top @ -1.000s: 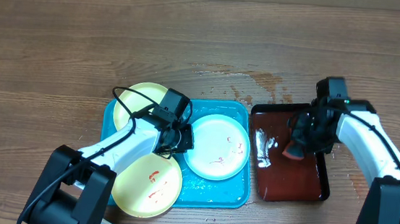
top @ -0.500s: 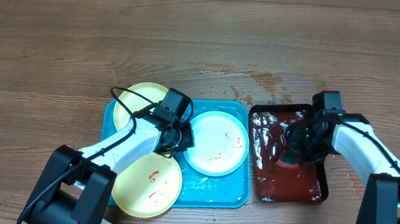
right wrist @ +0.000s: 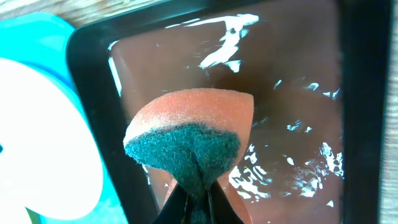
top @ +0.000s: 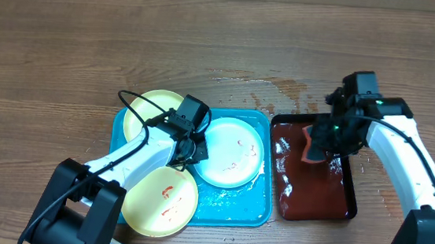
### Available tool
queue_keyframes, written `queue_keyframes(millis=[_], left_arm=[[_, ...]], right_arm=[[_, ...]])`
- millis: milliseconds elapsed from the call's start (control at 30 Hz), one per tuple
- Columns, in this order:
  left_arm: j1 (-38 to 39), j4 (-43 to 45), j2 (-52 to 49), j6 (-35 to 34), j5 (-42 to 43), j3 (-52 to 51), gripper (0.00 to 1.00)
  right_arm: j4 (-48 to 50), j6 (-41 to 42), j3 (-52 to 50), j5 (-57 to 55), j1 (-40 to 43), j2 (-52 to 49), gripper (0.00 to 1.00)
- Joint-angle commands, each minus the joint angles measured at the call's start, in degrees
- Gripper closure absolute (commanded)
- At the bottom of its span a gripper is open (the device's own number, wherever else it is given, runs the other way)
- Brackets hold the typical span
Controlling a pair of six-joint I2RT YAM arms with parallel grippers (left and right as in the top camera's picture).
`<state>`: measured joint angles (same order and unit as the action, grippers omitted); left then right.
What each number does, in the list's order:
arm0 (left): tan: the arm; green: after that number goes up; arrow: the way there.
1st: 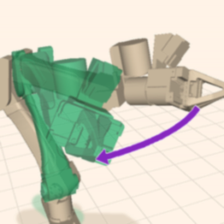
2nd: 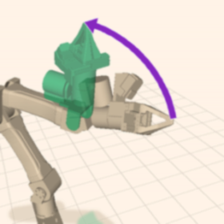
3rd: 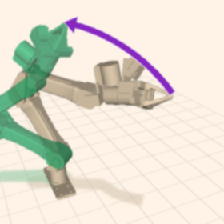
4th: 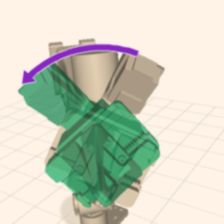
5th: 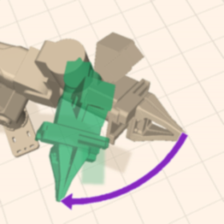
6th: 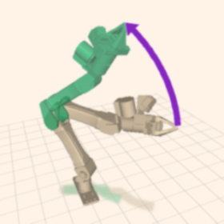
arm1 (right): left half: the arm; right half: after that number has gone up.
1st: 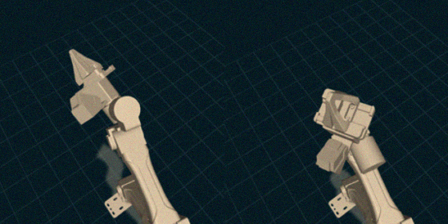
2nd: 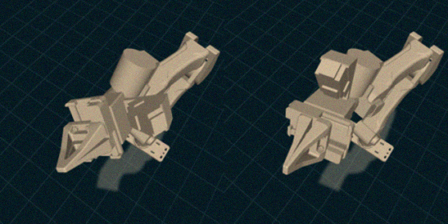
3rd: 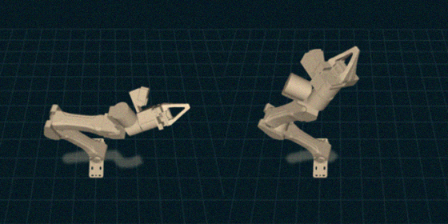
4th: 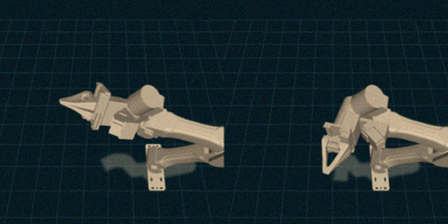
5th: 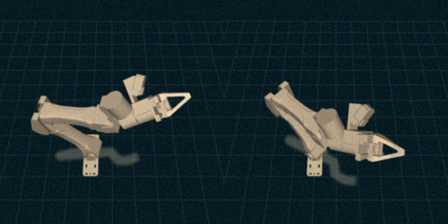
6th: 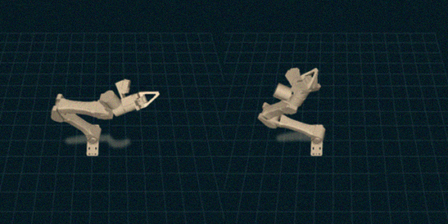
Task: Clean dirty plates on tray and stack at the side
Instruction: 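Carry the sponge with the right gripper over to the white plate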
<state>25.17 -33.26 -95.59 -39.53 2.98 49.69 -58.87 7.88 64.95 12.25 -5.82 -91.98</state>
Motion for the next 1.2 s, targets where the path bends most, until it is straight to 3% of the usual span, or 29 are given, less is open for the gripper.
queue_keyframes(millis=[0, 167, 267, 433, 700, 967, 1167], left_arm=[[-0.50, -3.04, -3.13, -1.40, -11.58, -2.89, 0.96], [-0.50, -4.22, -3.13, -1.40, -12.02, -2.86, 0.96], [-0.50, -4.57, -3.13, -1.40, -12.61, -2.71, 0.96], [-0.50, -4.55, -3.13, -0.76, -12.52, -2.25, 0.95], [-0.39, -4.26, -3.10, -0.26, -12.37, -2.16, 0.96], [-0.39, -3.76, -3.10, -0.28, -11.87, -2.16, 0.96], [-0.39, -3.76, -3.10, -0.09, -10.82, -2.16, 0.96]], right_arm=[[-0.74, -0.24, 1.14, -0.37, -1.64, 1.25, 0.96], [-3.15, 7.26, 1.14, -9.42, -2.45, 1.25, 0.96], [-3.80, 6.88, 1.14, -9.99, -2.49, 1.25, 0.96], [-3.61, -0.76, 1.46, -1.62, -4.46, 1.25, 0.96], [-0.31, 0.22, 3.96, 2.69, -14.12, 1.25, 0.96], [8.15, 21.14, 4.04, 4.35, -24.96, 1.20, 0.96], [16.00, 31.06, 3.30, 2.58, -32.46, -3.87, 0.96]])
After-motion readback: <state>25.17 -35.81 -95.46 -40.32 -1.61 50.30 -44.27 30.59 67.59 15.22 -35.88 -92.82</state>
